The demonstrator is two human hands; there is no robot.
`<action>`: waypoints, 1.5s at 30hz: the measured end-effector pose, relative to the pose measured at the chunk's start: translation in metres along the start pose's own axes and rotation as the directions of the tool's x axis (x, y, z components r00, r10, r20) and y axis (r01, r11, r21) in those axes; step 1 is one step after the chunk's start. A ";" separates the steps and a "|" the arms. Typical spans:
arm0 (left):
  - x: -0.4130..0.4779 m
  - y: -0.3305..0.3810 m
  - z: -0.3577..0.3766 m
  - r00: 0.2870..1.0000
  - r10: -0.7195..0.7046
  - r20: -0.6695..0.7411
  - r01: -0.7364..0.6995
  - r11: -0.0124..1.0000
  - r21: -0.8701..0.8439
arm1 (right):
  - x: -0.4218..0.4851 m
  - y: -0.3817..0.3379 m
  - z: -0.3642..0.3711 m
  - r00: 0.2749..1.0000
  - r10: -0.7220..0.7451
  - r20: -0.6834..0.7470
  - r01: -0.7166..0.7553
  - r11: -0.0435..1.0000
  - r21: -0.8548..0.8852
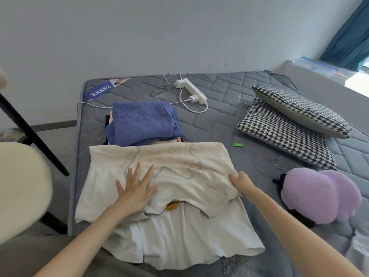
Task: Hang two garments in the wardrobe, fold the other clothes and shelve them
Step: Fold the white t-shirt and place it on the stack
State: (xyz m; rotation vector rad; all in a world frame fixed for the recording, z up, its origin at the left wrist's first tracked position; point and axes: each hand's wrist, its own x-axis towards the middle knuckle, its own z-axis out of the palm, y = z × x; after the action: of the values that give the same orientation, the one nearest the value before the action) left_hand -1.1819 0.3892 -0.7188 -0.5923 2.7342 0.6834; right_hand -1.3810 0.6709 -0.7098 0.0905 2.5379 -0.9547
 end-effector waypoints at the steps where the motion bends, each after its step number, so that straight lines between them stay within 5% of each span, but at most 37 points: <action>1: -0.005 -0.005 -0.001 1.000 -0.004 -0.002 0.004 1.000 -0.010 | -0.003 0.006 0.003 1.000 0.008 -0.009 -0.008 0.999 -0.031; 8: -0.034 -0.029 -0.007 0.997 -0.040 -0.063 0.039 0.999 -0.022 | -0.026 -0.004 0.011 0.945 -0.271 -0.184 0.172 0.888 -0.427; 17: -0.032 -0.050 -0.043 0.970 -0.033 -0.239 0.038 0.999 0.015 | -0.020 -0.050 0.032 0.805 -0.591 0.056 0.533 0.680 -0.504; 23: -0.002 -0.058 -0.076 0.919 0.031 -0.392 0.012 0.994 0.105 | 0.017 -0.091 0.035 0.792 -0.603 0.098 0.565 0.662 -0.492; 39: 0.067 -0.065 -0.092 0.957 -0.037 -0.288 0.168 0.880 0.445 | 0.082 -0.108 0.038 0.912 -0.361 0.197 0.368 0.503 -0.782; 42: 0.065 -0.070 -0.088 0.974 0.035 -0.225 0.108 0.801 0.589 | 0.071 -0.111 0.025 0.899 -0.381 0.217 0.403 0.522 -0.752; 45: 0.060 -0.074 -0.088 0.971 0.116 -0.209 0.016 0.841 0.541 | 0.059 -0.115 0.008 0.877 -0.410 0.251 0.461 0.572 -0.678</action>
State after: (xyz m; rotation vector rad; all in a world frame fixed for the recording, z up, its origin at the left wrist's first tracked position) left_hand -1.2153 0.2663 -0.6927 -0.4838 2.9675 -0.1831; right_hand -1.4554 0.5728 -0.6692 -0.8360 2.7217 0.0012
